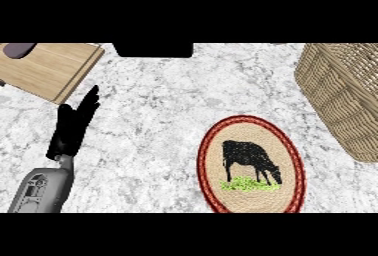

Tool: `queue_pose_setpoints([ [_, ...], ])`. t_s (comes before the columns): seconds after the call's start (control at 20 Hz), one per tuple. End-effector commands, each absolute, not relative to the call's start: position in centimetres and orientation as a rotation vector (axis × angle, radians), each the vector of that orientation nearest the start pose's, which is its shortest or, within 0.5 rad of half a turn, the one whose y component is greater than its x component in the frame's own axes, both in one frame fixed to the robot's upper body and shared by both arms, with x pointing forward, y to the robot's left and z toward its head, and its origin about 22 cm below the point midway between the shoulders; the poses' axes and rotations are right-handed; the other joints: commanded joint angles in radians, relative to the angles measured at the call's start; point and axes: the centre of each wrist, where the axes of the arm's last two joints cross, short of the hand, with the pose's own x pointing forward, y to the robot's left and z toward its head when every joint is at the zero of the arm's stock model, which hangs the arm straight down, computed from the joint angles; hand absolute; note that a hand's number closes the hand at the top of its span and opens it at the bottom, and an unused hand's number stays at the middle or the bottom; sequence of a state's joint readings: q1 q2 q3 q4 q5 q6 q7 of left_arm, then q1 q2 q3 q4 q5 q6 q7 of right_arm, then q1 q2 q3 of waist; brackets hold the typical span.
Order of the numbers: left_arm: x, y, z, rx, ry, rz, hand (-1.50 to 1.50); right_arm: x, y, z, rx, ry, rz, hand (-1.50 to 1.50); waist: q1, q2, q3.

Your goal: Pick the croissant from the placemat and place it in the basket

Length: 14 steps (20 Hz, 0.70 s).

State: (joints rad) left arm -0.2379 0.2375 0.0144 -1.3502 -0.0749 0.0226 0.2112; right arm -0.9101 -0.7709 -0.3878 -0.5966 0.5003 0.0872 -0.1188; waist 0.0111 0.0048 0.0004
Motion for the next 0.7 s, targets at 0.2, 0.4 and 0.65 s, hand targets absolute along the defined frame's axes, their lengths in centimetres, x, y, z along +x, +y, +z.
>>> queue_pose_setpoints([
  [0.2, 30.4, 27.6, 2.8, 0.258, -1.367, -0.212, 0.00, 34.5, -51.9, 25.0, -1.011, -1.497, 0.073, -1.50, -0.004, -0.001, 0.000],
  [0.4, 29.2, 26.4, 2.8, 0.245, -1.378, -0.220, 0.00, 31.2, -55.8, 22.8, -0.978, -1.446, -0.067, -1.50, 0.007, 0.002, 0.002],
  [0.65, 29.2, 26.9, 2.0, 0.255, -1.355, -0.228, 0.00, 24.2, -61.1, 24.9, -0.932, -1.481, -0.098, -1.50, -0.001, 0.003, 0.003],
])
